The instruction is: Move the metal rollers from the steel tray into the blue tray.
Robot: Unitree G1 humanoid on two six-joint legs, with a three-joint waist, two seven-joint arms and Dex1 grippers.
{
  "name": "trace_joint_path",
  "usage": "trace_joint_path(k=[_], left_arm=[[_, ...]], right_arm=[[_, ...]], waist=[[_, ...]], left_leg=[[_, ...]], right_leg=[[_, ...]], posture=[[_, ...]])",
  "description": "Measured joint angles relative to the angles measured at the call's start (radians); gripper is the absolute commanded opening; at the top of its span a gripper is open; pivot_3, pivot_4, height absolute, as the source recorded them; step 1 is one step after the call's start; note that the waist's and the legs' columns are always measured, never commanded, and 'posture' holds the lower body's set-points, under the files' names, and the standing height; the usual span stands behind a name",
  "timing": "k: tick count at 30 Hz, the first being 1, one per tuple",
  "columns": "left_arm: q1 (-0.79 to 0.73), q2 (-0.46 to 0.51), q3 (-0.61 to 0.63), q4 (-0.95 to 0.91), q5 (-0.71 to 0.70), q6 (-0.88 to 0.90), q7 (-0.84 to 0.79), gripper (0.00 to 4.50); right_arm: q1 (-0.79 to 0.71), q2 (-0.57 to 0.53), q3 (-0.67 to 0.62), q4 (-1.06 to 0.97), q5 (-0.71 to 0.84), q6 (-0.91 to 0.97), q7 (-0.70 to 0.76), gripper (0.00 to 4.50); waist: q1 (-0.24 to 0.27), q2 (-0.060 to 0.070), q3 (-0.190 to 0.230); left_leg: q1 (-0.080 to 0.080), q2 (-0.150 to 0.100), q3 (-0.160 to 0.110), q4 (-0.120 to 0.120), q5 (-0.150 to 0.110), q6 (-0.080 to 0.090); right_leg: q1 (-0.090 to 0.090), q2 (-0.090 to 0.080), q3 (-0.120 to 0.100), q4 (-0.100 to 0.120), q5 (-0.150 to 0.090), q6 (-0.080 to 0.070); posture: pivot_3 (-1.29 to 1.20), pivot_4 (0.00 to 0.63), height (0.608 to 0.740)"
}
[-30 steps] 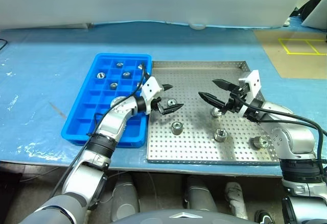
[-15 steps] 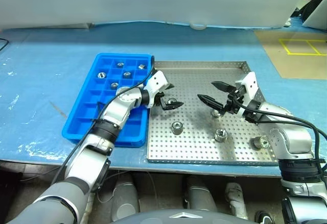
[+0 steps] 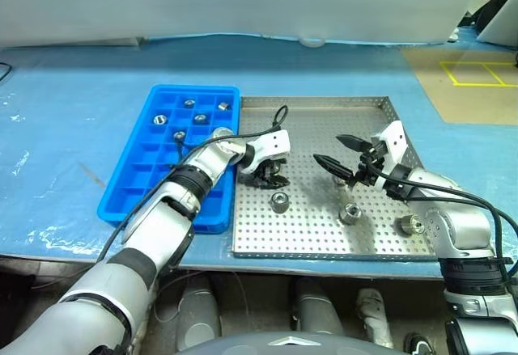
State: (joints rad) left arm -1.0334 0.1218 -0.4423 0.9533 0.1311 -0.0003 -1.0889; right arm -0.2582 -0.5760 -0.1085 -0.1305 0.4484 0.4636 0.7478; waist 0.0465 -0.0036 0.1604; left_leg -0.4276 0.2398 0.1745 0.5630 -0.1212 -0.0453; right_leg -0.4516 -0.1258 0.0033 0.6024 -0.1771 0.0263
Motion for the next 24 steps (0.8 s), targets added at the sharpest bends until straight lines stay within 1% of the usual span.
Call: trace_joint_path(k=[1,2,5,7,9,11,13,14,15,17,19,21,24], left_arm=[[-0.007,-0.001,0.0,0.015,0.004,-0.009,0.003,1.86],[-0.016,-0.001,0.0,0.028,0.009,-0.015,0.004,1.86],[-0.023,-0.006,0.022,0.052,0.006,-0.004,0.011,1.86],[-0.018,-0.012,0.072,0.054,-0.018,0.028,0.064,1.86],[-0.015,-0.01,0.152,0.027,-0.059,0.058,0.128,1.86],[0.03,-0.008,0.229,-0.08,-0.1,0.078,0.2,1.86],[0.093,-0.012,0.272,-0.187,-0.124,0.087,0.269,1.86],[0.143,-0.015,0.297,-0.256,-0.133,0.092,0.323,1.86],[0.194,-0.02,0.328,-0.322,-0.139,0.097,0.387,1.86],[0.3,-0.034,0.391,-0.467,-0.147,0.105,0.52,1.86],[0.369,-0.045,0.434,-0.579,-0.149,0.12,0.625,1.86],[0.432,-0.048,0.453,-0.683,-0.134,0.126,0.719,1.86],[0.5,-0.056,0.488,-0.792,-0.111,0.145,0.847,1.86]], right_arm=[[0.0,0.002,0.0,0.0,0.0,-0.001,-0.003,4.5],[0.0,0.006,0.0,0.0,-0.001,-0.003,-0.005,4.5],[0.001,0.014,0.002,0.0,-0.004,-0.006,-0.007,4.5],[0.001,0.019,0.004,0.0,-0.004,-0.006,-0.007,4.5],[0.001,0.024,0.012,0.001,-0.007,-0.006,-0.004,4.5],[-0.016,0.032,0.029,0.019,-0.014,-0.01,0.006,4.5],[-0.041,0.04,0.05,0.047,-0.022,-0.013,0.017,4.5],[-0.058,0.046,0.06,0.064,-0.027,-0.019,0.026,4.5],[-0.077,0.052,0.069,0.086,-0.033,-0.022,0.037,4.5],[-0.124,0.062,0.089,0.136,-0.044,-0.033,0.058,4.5],[-0.163,0.07,0.105,0.177,-0.056,-0.047,0.079,4.5],[-0.193,0.081,0.129,0.219,-0.068,-0.061,0.106,4.5],[-0.236,0.094,0.161,0.277,-0.085,-0.078,0.145,4.5]], waist=[[0.0,0.0,0.0],[0.0,0.0,0.0],[-0.003,-0.001,0.0],[-0.002,-0.001,0.001],[-0.002,-0.002,0.001],[-0.003,-0.002,0.001],[-0.003,-0.002,0.001],[-0.003,-0.002,0.001],[-0.002,-0.001,0.001],[-0.001,-0.001,0.001],[0.008,-0.001,0.001],[0.022,-0.001,0.001],[0.042,-0.001,0.001]], left_leg=[[0.0,0.0,0.0,0.0,0.0,0.0],[0.0,0.0,0.0,0.0,0.0,0.0],[0.002,0.0,0.0,0.0,0.0,0.0],[-0.001,0.0,0.0,0.0,0.0,0.0],[-0.002,0.0,0.0,0.0,0.0,0.0],[-0.001,0.0,-0.001,0.0,0.0,0.0],[-0.002,0.0,-0.001,0.0,0.0,0.0],[-0.002,0.001,-0.001,0.0,0.0,0.0],[-0.002,0.001,-0.001,0.0,0.0,0.0],[-0.005,0.002,-0.002,-0.001,0.0,0.0],[-0.013,0.003,-0.003,-0.002,0.0,0.001],[-0.014,0.003,-0.003,-0.002,0.0,0.006],[-0.014,0.004,-0.003,-0.002,-0.001,0.006]], right_leg=[[0.0,0.0,0.0,0.0,0.0,0.001],[0.0,0.0,0.0,0.0,-0.003,0.005],[0.0,0.0,0.0,0.0,-0.004,0.007],[-0.002,0.0,0.0,0.0,-0.004,0.007],[-0.003,0.0,-0.001,0.0,-0.004,0.007],[-0.003,0.0,-0.001,0.0,-0.004,0.007],[-0.003,0.0,-0.001,0.0,-0.004,0.006],[-0.003,0.0,-0.001,0.0,-0.003,0.005],[-0.003,0.0,-0.002,0.001,0.001,-0.001],[-0.006,0.001,-0.004,0.0,0.001,-0.002],[-0.012,0.001,-0.007,-0.002,0.0,-0.002],[-0.012,0.001,-0.008,-0.002,0.0,-0.003],[-0.011,0.001,-0.008,-0.003,0.0,-0.003]], posture=[[-0.2,0.15,0.74],[-0.2,0.15,0.74],[-0.19,0.15,0.74],[-0.16,0.15,0.74],[-0.13,0.15,0.74],[-0.11,0.15,0.74],[-0.06,0.15,0.74],[-0.04,0.15,0.74],[-0.02,0.15,0.74],[0.01,0.15,0.74],[0.06,0.15,0.74],[0.1,0.15,0.74],[0.13,0.15,0.74]])
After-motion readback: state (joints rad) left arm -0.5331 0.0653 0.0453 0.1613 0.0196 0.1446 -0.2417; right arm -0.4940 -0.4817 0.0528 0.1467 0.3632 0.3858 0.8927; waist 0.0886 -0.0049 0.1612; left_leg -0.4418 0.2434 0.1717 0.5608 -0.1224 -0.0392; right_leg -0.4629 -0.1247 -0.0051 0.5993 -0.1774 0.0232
